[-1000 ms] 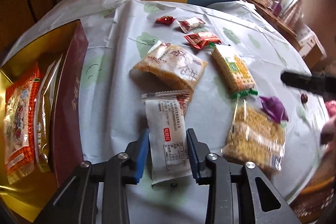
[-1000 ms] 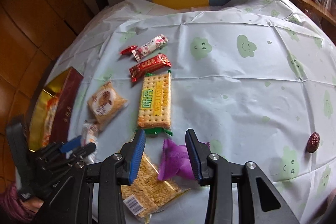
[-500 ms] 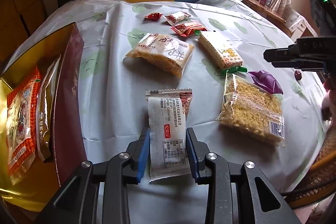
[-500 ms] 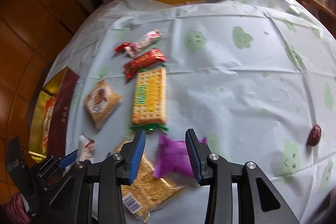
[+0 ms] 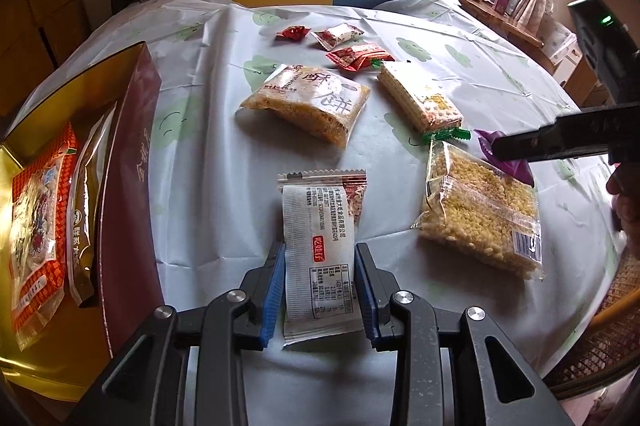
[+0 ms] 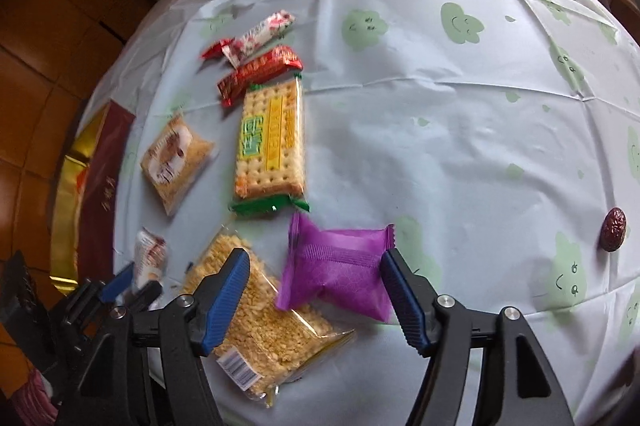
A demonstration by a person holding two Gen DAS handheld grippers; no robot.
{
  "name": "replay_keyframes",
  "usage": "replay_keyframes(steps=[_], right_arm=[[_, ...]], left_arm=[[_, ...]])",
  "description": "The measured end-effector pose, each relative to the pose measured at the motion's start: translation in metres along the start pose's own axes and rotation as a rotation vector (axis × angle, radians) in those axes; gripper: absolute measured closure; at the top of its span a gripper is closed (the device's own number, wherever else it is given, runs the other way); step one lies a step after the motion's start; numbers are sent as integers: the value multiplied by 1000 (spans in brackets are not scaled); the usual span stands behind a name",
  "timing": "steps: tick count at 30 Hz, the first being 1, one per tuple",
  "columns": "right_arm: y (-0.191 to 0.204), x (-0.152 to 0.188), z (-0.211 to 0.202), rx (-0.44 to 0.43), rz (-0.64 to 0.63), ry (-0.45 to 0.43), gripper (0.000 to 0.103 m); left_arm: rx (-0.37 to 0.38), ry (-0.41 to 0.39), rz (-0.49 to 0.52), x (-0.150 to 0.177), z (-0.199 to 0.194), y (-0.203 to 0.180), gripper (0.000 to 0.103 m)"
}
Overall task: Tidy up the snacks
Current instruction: 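Place the white pastry into the gold box while the right gripper grasps the purple pouch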
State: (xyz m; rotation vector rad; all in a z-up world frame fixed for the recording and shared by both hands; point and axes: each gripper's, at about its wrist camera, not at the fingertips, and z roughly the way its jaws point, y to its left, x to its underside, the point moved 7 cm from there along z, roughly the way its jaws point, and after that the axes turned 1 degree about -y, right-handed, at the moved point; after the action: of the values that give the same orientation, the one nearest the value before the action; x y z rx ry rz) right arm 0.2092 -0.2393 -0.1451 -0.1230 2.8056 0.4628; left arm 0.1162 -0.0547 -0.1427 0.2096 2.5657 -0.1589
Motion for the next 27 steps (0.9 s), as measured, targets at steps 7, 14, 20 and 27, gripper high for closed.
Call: replay_keyframes(steps=[7, 14, 20, 27], right_arm=[[0, 3, 11, 97, -72, 8, 51], [0, 6, 13, 106, -82, 10, 51], [-2, 8, 13, 113, -89, 13, 50], [3, 7, 16, 138, -118, 8, 50]], left_arm=[[-5, -10, -3, 1, -2, -1, 69], [3, -29, 7, 1, -4, -1, 70], [23, -54, 3, -2, -15, -2, 71], [64, -175, -38, -21, -67, 12, 71]])
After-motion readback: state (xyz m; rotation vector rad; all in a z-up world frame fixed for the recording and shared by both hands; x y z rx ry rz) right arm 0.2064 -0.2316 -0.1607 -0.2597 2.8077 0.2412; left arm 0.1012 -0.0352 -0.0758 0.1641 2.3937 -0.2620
